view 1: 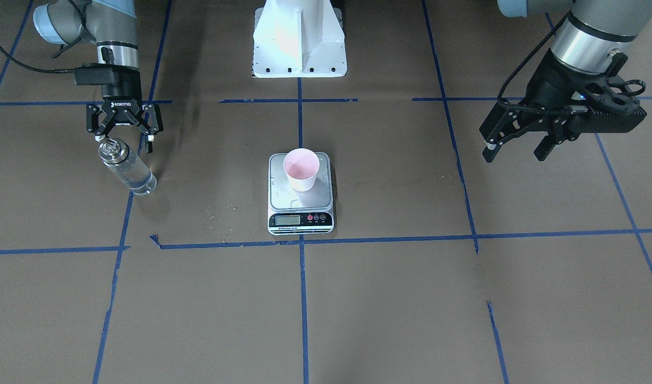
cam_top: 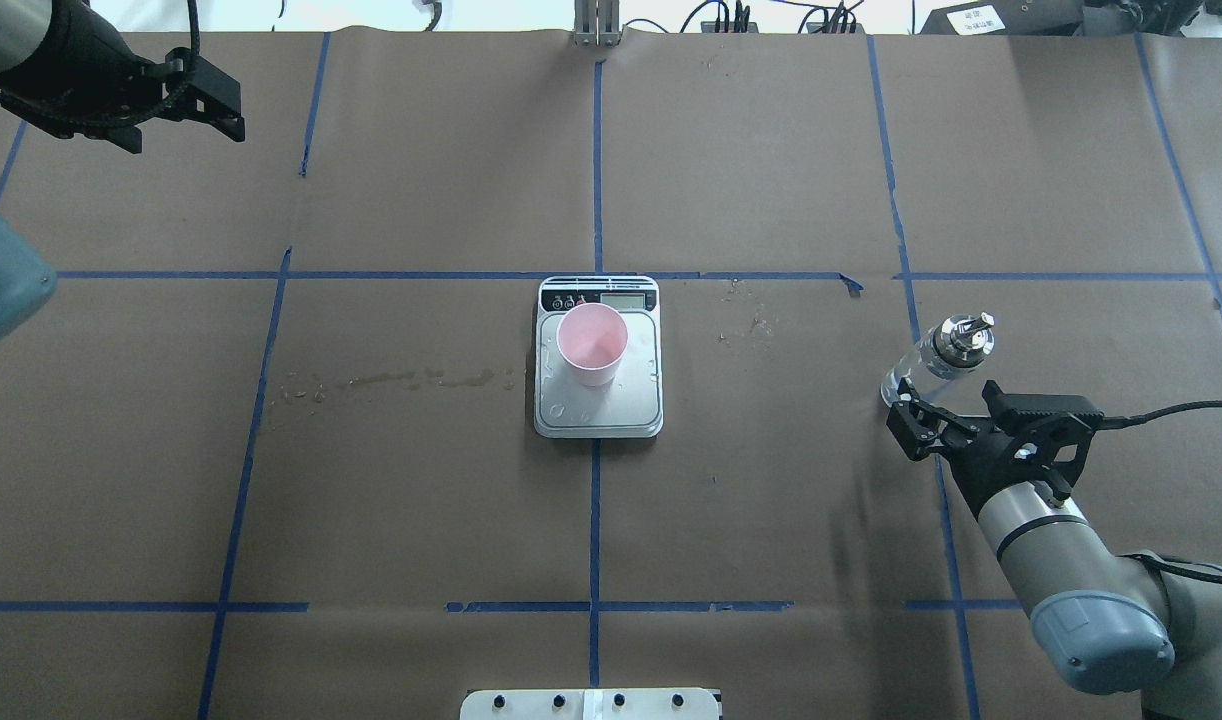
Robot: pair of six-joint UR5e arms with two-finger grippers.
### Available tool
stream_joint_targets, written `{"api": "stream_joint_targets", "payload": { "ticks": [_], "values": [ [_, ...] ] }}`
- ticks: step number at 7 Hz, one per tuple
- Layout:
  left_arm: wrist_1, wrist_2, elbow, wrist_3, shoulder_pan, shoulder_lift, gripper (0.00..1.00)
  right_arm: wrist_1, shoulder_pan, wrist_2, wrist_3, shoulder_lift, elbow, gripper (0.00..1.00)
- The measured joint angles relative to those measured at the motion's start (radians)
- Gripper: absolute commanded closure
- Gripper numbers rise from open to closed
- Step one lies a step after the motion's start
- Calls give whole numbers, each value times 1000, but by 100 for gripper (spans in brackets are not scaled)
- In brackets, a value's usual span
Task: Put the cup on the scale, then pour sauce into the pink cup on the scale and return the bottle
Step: 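Grasp the glass sauce bottle with the right gripper and lift it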
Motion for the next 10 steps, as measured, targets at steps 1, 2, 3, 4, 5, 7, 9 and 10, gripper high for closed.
{"api": "stream_joint_targets", "payload": {
  "ticks": [1, 2, 3, 4, 5, 7, 9, 10],
  "values": [
    [0, 0, 1, 0, 1, 0, 0, 0, 0, -15, -3, 12, -30, 0],
    [0, 0, 2, 0, 1, 0, 0, 1, 0, -21, -9, 29, -56, 0],
    [-1, 0, 4, 0, 1, 1, 0, 0, 2, -26, -20, 55, -79, 0],
    [-1, 0, 6, 0, 2, 1, 0, 0, 6, -31, -35, 69, -91, 0],
    [-1, 0, 7, -1, 3, 0, 0, -1, 13, -35, -53, 75, -97, 0],
    [-1, 1, 8, -1, 3, -1, 0, -1, 35, -36, -65, 86, -128, 0],
    [-1, 3, 9, -1, 3, -1, 0, -1, 54, -33, -68, 100, -147, 83],
    [-1, 2, 9, -1, 3, -1, 0, -1, 59, -31, -68, 113, -149, 100]
  ]
}}
